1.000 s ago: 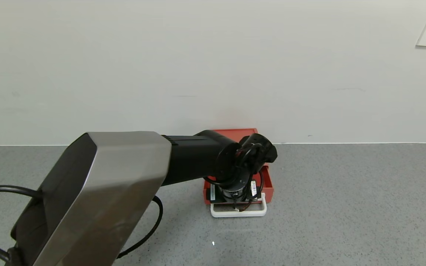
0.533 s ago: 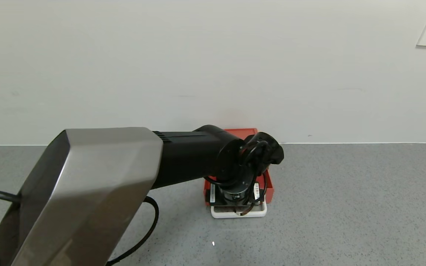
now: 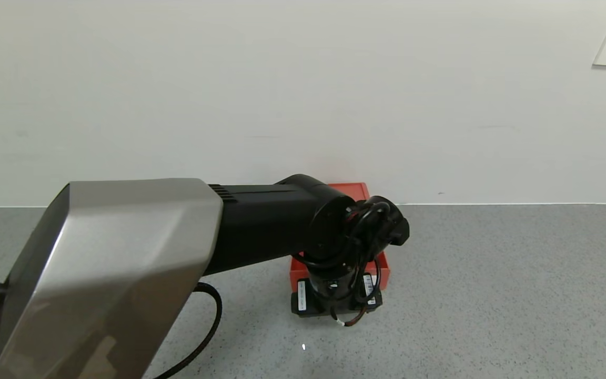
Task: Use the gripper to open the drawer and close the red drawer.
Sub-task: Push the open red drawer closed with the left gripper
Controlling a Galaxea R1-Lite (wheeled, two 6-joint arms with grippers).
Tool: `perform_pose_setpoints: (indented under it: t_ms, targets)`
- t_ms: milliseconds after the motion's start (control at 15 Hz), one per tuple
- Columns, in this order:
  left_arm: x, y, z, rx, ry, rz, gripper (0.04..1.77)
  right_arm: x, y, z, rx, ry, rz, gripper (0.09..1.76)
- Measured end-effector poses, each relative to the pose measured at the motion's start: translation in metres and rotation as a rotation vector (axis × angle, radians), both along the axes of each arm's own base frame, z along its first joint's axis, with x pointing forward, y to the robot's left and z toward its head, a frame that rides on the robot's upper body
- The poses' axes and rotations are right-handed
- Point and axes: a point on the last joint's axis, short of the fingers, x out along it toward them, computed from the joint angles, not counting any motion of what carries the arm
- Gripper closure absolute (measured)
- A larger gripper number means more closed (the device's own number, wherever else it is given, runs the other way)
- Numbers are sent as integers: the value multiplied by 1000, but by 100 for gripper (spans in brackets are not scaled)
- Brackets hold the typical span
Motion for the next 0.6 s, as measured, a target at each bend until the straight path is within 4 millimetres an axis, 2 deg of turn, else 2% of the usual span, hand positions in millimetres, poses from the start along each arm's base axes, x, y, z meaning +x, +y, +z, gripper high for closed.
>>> perform_pose_setpoints:
  t_ms: [600]
  targets:
    - [-1,-9,-23,29,48,-23,6,0,0,0,0,0,0,14]
